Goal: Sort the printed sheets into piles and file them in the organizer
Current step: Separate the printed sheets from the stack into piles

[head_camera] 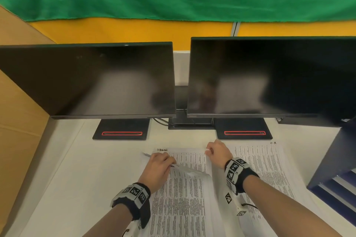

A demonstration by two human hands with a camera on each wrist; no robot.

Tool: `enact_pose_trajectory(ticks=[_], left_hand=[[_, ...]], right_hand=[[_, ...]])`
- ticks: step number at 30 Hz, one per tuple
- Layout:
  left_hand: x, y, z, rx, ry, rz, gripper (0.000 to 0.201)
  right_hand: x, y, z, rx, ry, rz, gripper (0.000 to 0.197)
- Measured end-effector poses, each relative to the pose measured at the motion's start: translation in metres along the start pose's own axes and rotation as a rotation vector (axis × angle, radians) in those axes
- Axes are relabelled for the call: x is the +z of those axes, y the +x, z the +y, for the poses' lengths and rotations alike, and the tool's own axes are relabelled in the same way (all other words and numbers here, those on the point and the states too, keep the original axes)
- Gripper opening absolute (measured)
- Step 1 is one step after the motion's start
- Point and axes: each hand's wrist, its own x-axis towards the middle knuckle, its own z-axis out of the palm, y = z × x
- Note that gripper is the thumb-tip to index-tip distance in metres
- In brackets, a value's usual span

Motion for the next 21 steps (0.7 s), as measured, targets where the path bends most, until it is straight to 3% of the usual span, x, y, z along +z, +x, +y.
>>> enact_pose_trajectory(ticks=[2, 5, 8, 12, 13, 17, 21], left_hand=[[-0.001, 0.004, -0.001, 0.002, 0.018, -0.025, 0.016], [-0.003, 0.025, -0.001, -0.014, 0.114, -0.172, 0.019], [-0.005, 0.051, -0.001, -0.129, 0.121, -0.265, 0.025], [-0.004, 0.069, -0.006, -0.216, 0.141, -0.200, 0.055], [-0.005, 0.068, -0.006, -0.213, 0.158, -0.161, 0.055], [-0.014, 0.049, -0.012, -0.241, 0.107, -0.065, 0.024], [-0.013, 0.007, -0.037, -0.256, 0.128, -0.203, 0.022]], right_hand=[[-0.002, 0.000, 0.001, 0.017, 0.031, -0.002, 0.017], [0.000, -0.002, 0.003, 0.087, 0.154, -0.013, 0.016], [0.002, -0.006, 0.007, 0.186, 0.387, -0.027, 0.017], [0.002, -0.018, 0.008, 0.354, 0.665, -0.065, 0.024], [0.002, -0.022, 0.009, 0.362, 0.688, -0.067, 0.021], [0.017, -0.028, 0.017, 0.208, 0.490, 0.078, 0.009], [0.032, -0.032, 0.005, 0.067, 0.379, 0.068, 0.016]])
